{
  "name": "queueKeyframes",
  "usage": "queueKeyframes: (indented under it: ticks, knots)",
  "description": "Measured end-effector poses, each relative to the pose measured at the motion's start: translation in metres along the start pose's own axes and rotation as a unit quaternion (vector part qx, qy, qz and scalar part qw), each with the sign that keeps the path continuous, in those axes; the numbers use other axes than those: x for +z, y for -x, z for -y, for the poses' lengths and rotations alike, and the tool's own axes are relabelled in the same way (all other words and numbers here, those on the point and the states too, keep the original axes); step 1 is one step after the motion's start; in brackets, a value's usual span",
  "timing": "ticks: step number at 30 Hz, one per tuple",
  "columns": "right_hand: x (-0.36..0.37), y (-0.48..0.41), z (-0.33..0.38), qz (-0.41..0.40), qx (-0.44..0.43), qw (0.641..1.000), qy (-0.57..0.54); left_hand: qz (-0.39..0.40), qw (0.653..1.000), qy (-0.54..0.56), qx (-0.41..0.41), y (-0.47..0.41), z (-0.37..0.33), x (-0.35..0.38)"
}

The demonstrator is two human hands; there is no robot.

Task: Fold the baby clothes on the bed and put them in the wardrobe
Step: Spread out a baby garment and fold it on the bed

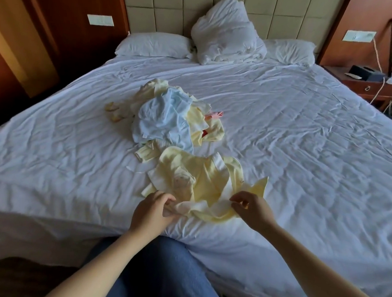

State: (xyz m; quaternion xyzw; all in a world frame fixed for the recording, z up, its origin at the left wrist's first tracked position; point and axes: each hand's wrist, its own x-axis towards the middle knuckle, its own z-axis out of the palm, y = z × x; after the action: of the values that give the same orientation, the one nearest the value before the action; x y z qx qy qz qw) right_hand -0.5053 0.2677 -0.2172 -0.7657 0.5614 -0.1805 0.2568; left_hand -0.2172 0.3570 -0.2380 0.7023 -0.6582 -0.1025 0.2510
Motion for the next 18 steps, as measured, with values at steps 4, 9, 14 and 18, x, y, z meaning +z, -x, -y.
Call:
queueKeyframes:
  ticks: [4, 9, 14, 18]
  knots:
    - [0.002, 0.0, 0.003, -0.011, 0.013, 1.0, 0.012, 0.03, 0.999, 0.01, -0.035, 0.001, -0.001, 0.004]
    - [-0.002, -0.001, 0.01, -0.037, 0.025, 0.998, 0.034, 0.055, 0.984, 0.138, -0.102, -0.007, -0.014, -0.003]
    - [-0.019, -0.014, 0.012, -0.087, 0.039, 0.994, 0.059, 0.013, 0.956, 0.273, -0.109, -0.031, -0.024, -0.021]
    - [-0.035, -0.029, 0.02, -0.102, 0.08, 0.989, 0.074, 0.014, 0.972, 0.212, -0.104, -0.06, -0.021, -0.029]
